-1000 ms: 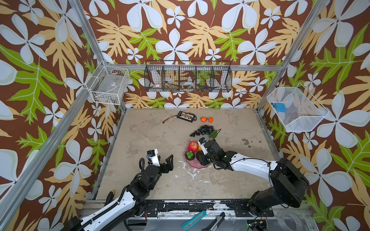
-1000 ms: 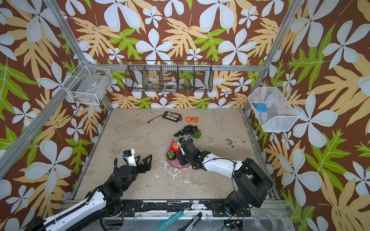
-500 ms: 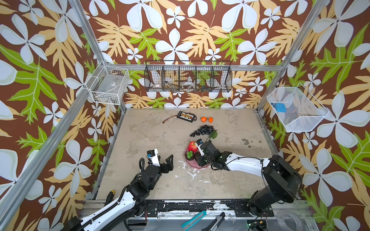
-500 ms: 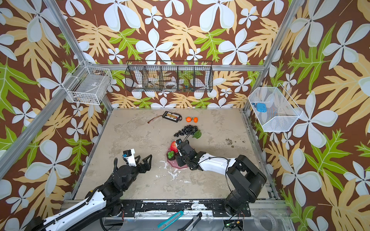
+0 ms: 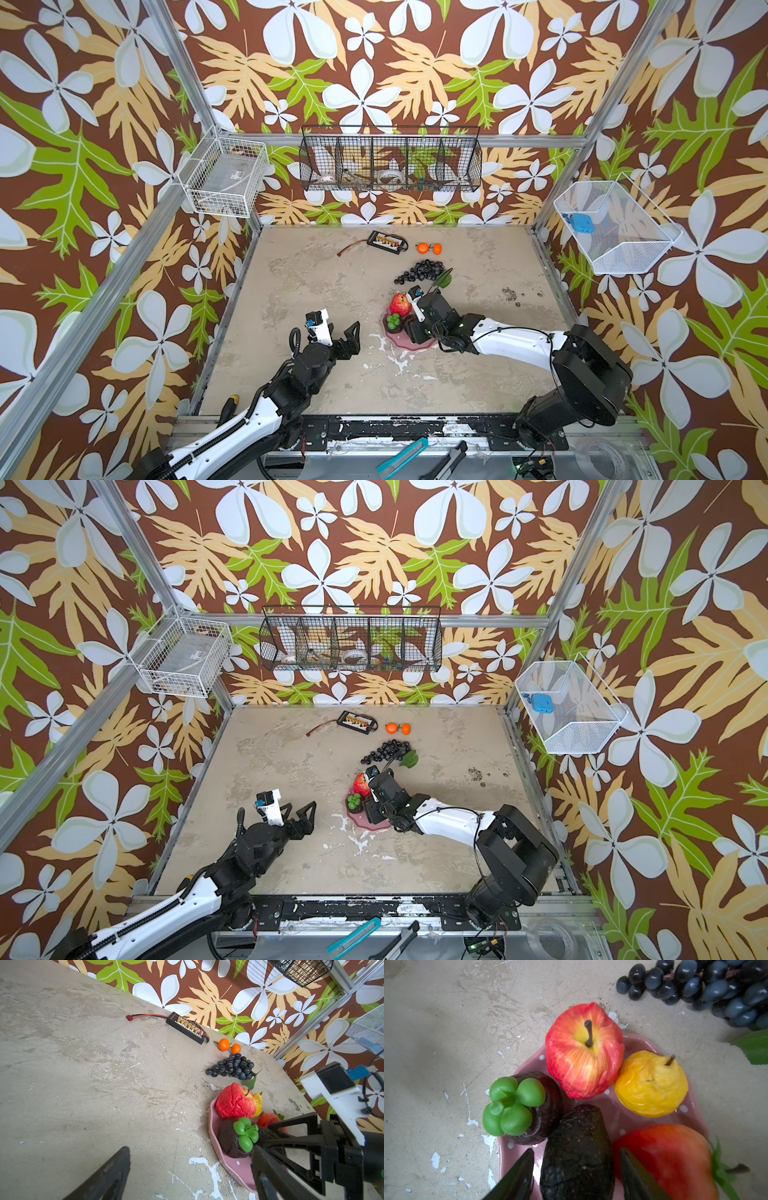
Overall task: Arrange fruit in a fruit bowl
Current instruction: Place the fruit in the fruit bowl.
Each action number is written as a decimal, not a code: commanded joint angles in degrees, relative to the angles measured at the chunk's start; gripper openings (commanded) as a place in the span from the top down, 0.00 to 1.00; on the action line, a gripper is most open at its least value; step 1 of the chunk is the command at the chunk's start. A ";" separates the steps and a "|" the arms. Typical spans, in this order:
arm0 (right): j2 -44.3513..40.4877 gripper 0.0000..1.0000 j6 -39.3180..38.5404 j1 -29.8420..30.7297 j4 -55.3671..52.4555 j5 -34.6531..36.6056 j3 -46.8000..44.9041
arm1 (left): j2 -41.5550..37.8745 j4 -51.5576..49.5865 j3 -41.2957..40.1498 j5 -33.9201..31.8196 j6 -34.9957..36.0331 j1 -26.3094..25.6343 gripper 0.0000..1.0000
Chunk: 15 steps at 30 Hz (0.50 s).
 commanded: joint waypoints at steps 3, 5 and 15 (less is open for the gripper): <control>-2.42 0.35 0.35 0.21 -3.72 -0.04 0.39 | -0.02 1.49 -0.07 -0.08 0.58 0.08 0.08; -3.54 0.35 0.44 0.21 -5.21 0.31 0.34 | -0.01 1.47 -0.06 -0.04 0.57 0.08 0.08; -9.29 0.29 -2.84 -3.05 -14.42 2.30 3.56 | -0.37 1.36 -0.15 -0.04 0.54 0.08 0.08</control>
